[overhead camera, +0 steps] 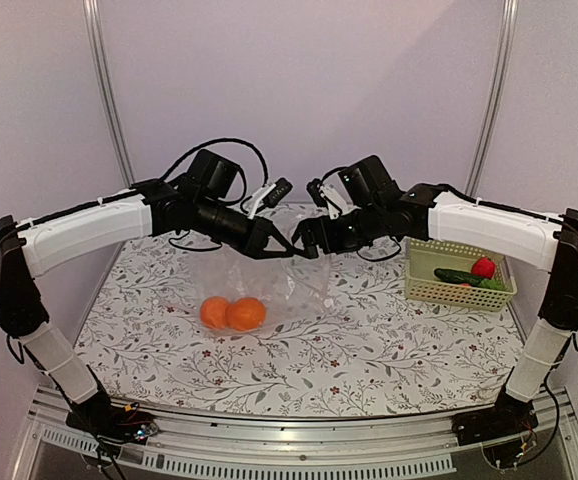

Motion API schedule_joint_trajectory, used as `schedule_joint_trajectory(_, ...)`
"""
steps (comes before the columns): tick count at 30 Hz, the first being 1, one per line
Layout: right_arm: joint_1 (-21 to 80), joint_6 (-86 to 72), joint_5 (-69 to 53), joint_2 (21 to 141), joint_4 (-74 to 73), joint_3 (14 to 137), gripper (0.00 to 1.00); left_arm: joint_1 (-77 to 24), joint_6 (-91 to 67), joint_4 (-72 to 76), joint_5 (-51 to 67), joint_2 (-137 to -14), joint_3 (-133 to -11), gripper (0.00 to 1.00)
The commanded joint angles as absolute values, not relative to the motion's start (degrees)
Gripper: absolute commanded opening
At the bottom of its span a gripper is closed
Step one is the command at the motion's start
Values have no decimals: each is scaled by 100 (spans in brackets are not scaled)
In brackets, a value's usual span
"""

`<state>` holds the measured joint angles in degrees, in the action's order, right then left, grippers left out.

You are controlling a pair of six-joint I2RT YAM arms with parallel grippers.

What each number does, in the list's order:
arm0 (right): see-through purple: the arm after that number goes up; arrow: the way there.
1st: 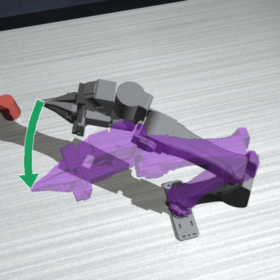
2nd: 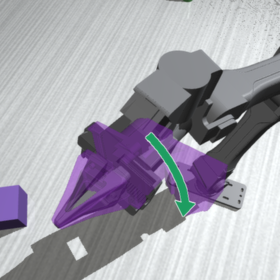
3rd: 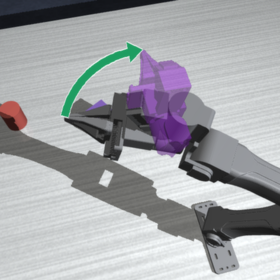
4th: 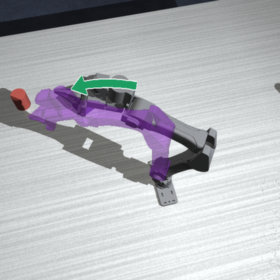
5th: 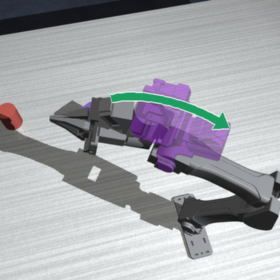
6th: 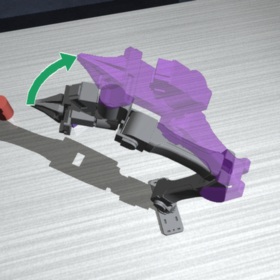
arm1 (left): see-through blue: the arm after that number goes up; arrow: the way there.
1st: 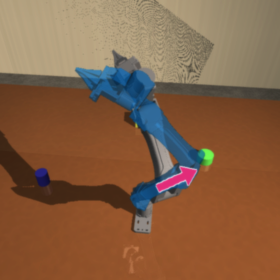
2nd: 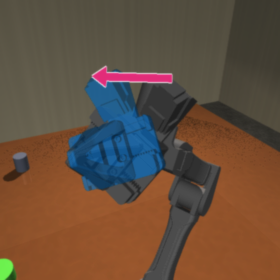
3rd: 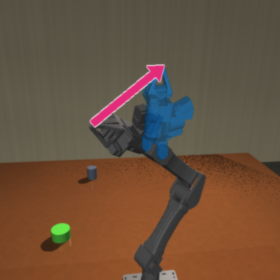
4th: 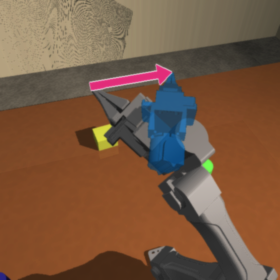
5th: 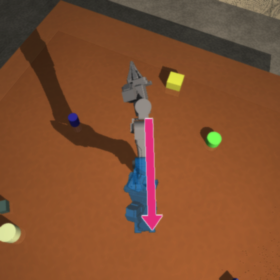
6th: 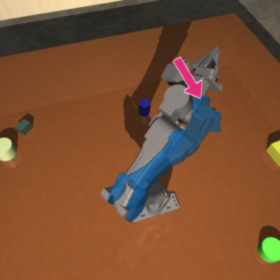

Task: Place the food in the zip-top bag and seal the zipper
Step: Place the fake fruit in the zipper food storage bag, then pick up the fake vegetable from the bin.

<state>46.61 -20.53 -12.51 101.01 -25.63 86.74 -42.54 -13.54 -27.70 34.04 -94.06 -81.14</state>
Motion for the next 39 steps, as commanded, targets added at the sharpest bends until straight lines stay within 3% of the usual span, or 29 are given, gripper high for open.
schedule_joint_trajectory(1,4678,-2004,-1168,9929,-2536,8730,93,-4333,-1323,-2756,3165,-9247,-8066,0)
schedule_joint_trajectory(14,4694,-1476,-1011,8549,-2833,7972,94,-4112,-1383,-2962,2601,-9206,-8123,0)
schedule_joint_trajectory(22,4563,-1106,446,7671,-3414,7656,95,-4096,-1433,-2936,2628,-9229,-8112,0)
schedule_joint_trajectory(33,3785,-1646,1737,7277,-4175,7392,94,-4096,-1437,-2927,2619,-9198,-8104,0)
schedule_joint_trajectory(39,2878,-1955,1799,7302,-4546,7147,94,-4096,-1443,-2925,2621,-9172,-8102,0)
